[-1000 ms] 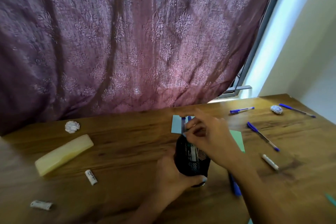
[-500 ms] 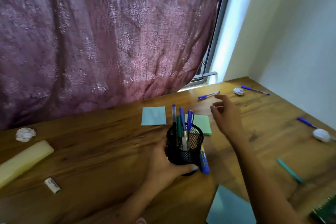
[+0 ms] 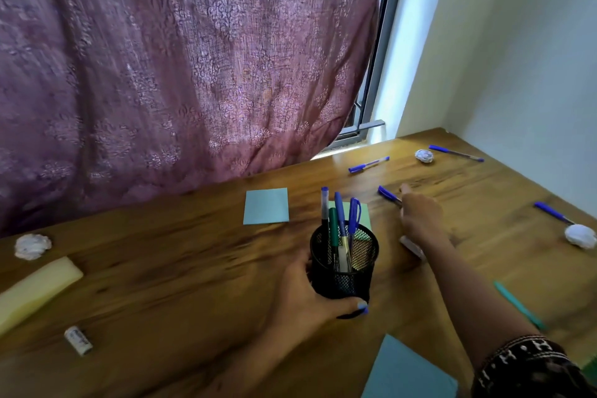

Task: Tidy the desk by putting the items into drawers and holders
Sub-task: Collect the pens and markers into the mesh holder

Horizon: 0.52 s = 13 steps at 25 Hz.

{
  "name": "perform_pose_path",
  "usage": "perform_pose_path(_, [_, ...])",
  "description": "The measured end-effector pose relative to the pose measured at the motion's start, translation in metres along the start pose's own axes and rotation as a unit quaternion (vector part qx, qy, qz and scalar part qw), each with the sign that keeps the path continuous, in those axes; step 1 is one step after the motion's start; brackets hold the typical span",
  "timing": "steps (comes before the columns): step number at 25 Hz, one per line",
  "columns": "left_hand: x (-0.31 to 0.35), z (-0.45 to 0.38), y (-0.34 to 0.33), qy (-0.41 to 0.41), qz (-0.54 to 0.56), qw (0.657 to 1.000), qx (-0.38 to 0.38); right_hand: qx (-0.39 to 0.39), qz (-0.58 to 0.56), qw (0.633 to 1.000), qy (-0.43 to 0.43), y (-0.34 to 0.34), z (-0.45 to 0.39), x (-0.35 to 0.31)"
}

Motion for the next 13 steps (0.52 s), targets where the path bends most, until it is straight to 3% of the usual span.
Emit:
perform_pose_path(3, [0.001, 0.001, -0.002, -0.004, -0.01, 1.0, 0.004, 0.062, -0.183, 0.979, -0.065, 0.026, 0.01, 0.002])
perform_pose_path(6, [0.002, 0.001, -0.006, -0.013, -0.018, 1.0, 0.007, 0.116, -0.466, 0.872, -0.097, 0.076, 0.039, -0.004])
perform_pose_path(8, [0.003, 0.003, -0.01, -0.016, -0.019, 1.0, 0.006, 0.093, -0.586, 0.803, -0.053, 0.112, 0.068, -0.013])
perform_pose_path(9, [0.003, 0.004, -0.013, -0.016, -0.02, 1.0, 0.006, 0.075, -0.61, 0.788, -0.02, 0.128, 0.084, -0.017])
perform_pose_path(10, [0.004, 0.005, -0.015, -0.018, -0.022, 1.0, 0.007, 0.061, -0.606, 0.793, 0.009, 0.142, 0.099, -0.021])
perform_pose_path(13, [0.006, 0.011, -0.025, -0.032, -0.025, 0.999, -0.009, 0.053, -0.503, 0.86, 0.059, 0.157, 0.134, -0.024])
Point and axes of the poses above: each hand's wrist, its own z-axis away from the middle knuckle, its own y-axis out of the back of the hand, x = y × z, the point moved 3 cm from there along -z, towards the middle knuckle, and after that the axes turned 4 degrees about x, right-handed, at the moved point
